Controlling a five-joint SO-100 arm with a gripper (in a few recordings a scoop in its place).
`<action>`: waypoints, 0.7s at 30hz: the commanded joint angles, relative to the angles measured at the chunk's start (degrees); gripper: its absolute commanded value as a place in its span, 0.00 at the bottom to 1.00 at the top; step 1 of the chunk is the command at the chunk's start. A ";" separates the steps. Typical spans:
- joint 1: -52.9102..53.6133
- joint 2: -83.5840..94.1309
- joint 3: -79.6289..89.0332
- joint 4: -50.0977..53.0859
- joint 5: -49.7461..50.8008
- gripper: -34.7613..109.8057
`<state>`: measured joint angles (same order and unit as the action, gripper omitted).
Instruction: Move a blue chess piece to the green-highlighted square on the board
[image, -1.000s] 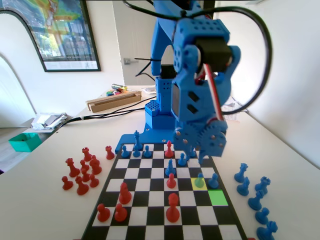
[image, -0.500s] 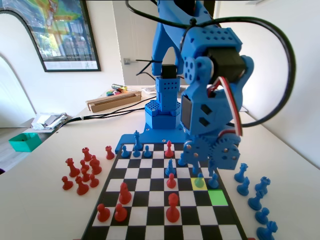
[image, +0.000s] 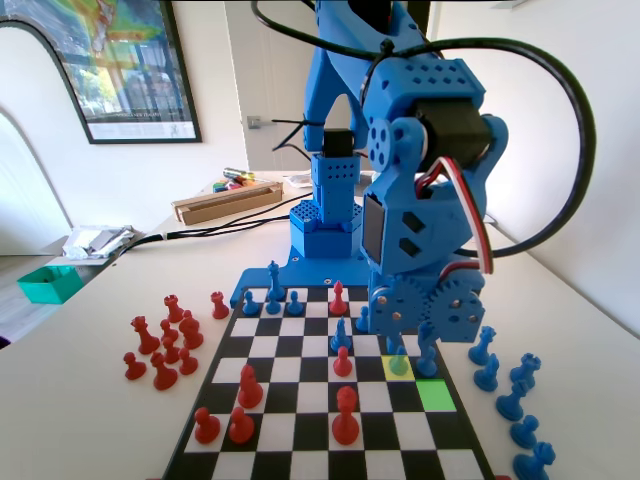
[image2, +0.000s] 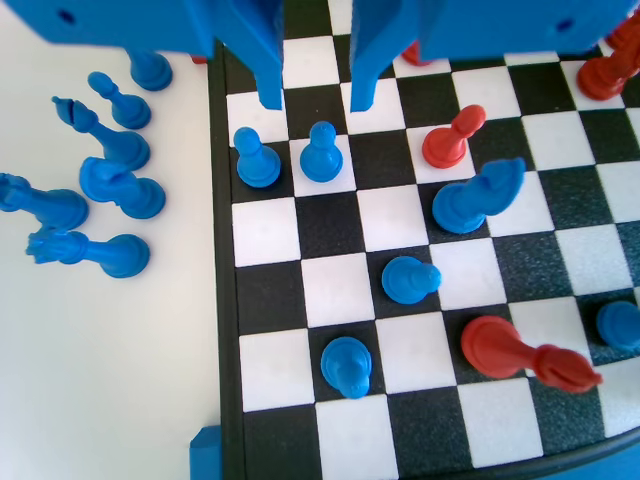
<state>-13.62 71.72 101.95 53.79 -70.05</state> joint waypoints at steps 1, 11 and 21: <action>-0.79 1.41 1.49 -0.26 -1.49 0.32; -0.97 4.04 5.98 -2.55 -2.81 0.32; -1.32 4.04 4.48 -2.37 -2.46 0.33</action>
<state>-13.62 71.72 107.40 50.71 -71.81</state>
